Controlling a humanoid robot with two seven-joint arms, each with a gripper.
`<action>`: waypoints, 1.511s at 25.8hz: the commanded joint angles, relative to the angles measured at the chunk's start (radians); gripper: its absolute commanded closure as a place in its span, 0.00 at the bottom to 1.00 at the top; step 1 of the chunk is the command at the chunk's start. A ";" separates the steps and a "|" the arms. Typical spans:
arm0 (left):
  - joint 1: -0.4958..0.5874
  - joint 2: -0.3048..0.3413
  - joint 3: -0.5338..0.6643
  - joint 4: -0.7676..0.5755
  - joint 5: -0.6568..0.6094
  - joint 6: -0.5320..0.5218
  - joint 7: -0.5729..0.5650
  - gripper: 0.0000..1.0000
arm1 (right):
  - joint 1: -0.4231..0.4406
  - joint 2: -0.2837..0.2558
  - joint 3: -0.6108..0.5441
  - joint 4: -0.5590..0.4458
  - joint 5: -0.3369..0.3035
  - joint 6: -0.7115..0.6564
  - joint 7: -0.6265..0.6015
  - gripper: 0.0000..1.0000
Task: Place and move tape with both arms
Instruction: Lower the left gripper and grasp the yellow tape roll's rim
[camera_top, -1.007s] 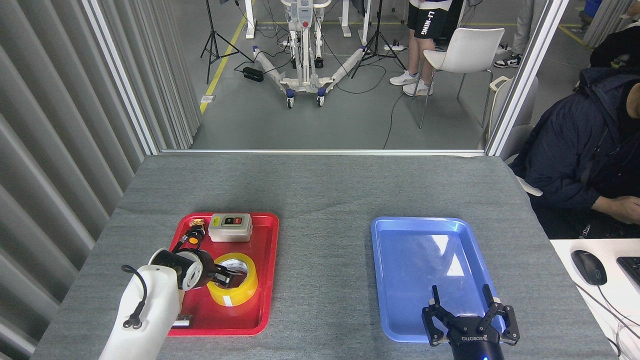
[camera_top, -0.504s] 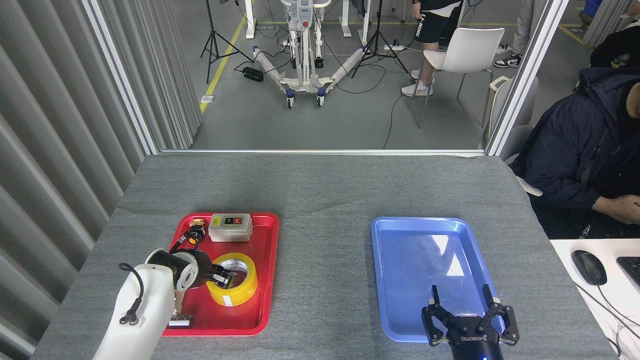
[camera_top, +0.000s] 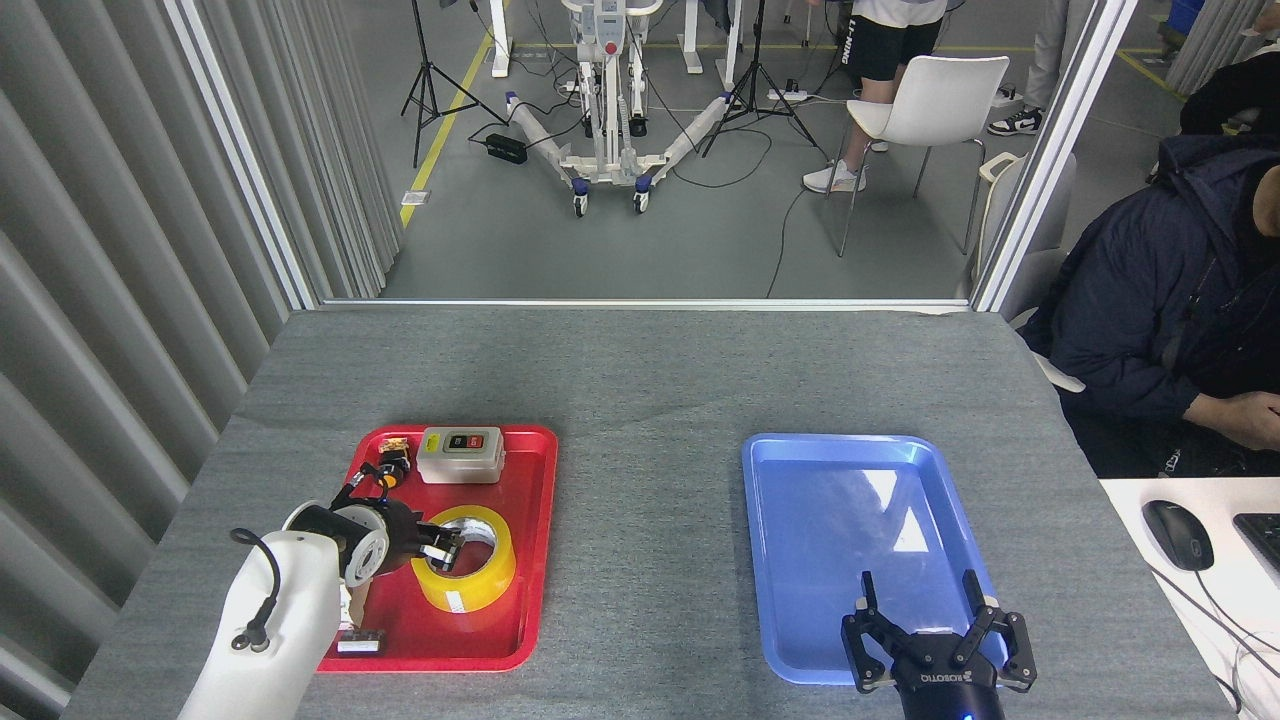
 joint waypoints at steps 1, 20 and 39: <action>0.000 0.011 0.000 0.008 0.001 0.000 0.020 0.45 | 0.001 0.000 0.002 0.003 0.001 0.000 0.004 0.00; 0.005 0.051 0.001 0.016 0.000 -0.179 0.005 0.46 | 0.001 0.008 0.002 0.013 0.004 0.000 0.004 0.00; 0.006 0.045 0.008 0.014 0.001 -0.230 0.002 0.73 | 0.019 0.011 0.002 0.013 0.007 0.000 0.002 0.00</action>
